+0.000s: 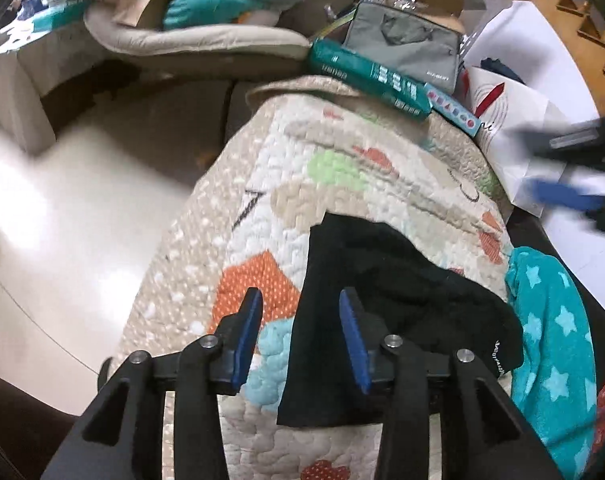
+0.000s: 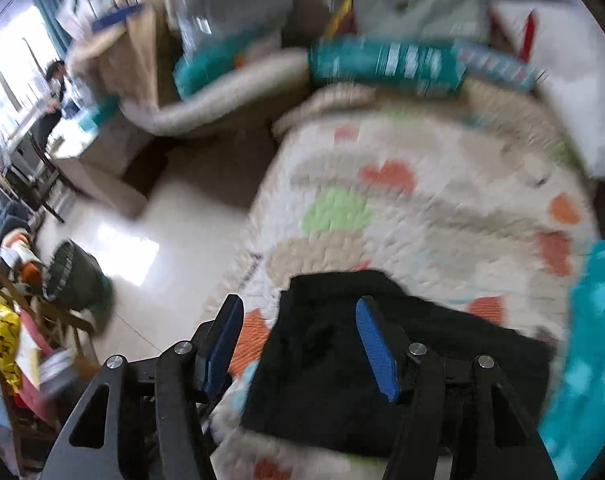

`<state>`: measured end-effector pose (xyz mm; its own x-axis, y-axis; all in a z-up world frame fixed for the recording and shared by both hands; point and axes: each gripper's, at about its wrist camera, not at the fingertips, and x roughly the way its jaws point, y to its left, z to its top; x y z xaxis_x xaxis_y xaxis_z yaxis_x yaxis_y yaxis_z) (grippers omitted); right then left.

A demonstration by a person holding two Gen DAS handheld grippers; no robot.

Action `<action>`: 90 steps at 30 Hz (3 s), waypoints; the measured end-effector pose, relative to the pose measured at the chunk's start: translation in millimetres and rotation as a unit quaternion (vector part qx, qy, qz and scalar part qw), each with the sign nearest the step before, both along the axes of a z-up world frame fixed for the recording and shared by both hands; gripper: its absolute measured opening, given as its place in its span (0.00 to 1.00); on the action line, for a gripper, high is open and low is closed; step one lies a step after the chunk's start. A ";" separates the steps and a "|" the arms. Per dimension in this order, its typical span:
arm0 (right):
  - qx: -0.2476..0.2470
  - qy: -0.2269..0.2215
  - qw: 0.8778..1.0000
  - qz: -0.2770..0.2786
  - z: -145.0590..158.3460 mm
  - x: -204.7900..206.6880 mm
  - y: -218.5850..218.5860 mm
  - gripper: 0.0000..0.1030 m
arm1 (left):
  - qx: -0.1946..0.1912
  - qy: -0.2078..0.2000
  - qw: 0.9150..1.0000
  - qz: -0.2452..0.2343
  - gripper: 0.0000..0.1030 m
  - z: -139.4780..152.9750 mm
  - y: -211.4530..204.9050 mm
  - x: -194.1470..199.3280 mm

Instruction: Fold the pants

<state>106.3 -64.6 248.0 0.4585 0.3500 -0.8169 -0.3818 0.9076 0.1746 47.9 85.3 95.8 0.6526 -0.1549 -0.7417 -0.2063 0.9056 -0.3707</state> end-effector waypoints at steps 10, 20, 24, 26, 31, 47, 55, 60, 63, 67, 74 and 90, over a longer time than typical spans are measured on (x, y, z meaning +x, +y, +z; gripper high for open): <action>0.089 -0.134 0.985 0.066 188.4 -153.6 -7.2 0.92 | 0.033 0.030 0.999 0.020 0.38 14.4 19.9 -6.3; 0.151 -0.061 0.980 0.113 192.7 -184.8 -12.6 0.93 | 0.056 0.026 0.998 0.018 0.38 20.2 0.8 -6.2; 0.154 -0.088 0.973 0.146 204.6 -197.1 17.9 0.94 | 0.059 0.032 0.998 0.014 0.38 17.4 -3.2 -5.2; 0.154 -0.085 0.970 0.168 200.6 -202.9 26.8 0.94 | 0.058 0.029 0.998 0.007 0.38 19.8 -5.7 -5.6; 0.156 -0.050 0.980 0.113 159.9 -197.7 13.9 0.94 | 0.085 0.008 0.996 -0.012 0.38 31.7 -14.8 -7.3; 0.025 -0.167 0.956 -0.239 -47.1 -86.3 -165.9 0.94 | 0.214 -0.017 0.969 -0.121 0.46 63.3 -74.0 -8.6; 0.092 0.008 0.937 -0.336 -130.8 -58.8 -245.2 0.93 | 0.235 -0.048 0.960 -0.146 0.53 72.4 -102.5 -5.5; 0.083 0.025 0.939 -0.334 -146.4 -57.9 -236.9 0.93 | 0.223 -0.037 0.960 -0.165 0.53 60.3 -110.0 6.9; 0.071 0.030 0.942 -0.326 -153.7 -55.2 -227.4 0.93 | 0.221 -0.029 0.959 -0.174 0.53 51.9 -112.9 15.3; 0.056 0.034 0.946 -0.319 -161.3 -58.1 -217.9 0.93 | 0.215 -0.018 0.959 -0.181 0.53 43.2 -115.8 26.1; 0.046 0.045 0.930 -0.361 -172.2 -87.0 -236.7 0.90 | 0.155 0.030 0.964 -0.213 0.53 27.3 -128.2 62.2; 0.103 0.053 0.906 -0.408 -200.6 -61.2 -247.7 0.88 | 0.063 0.104 0.889 -0.442 0.53 -37.2 -300.4 169.6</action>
<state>45.1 -312.3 47.4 0.5555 0.0815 -0.8275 0.4295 0.8241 0.3694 217.5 -215.1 58.6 0.1638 -0.4462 -0.8798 0.5537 0.7797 -0.2923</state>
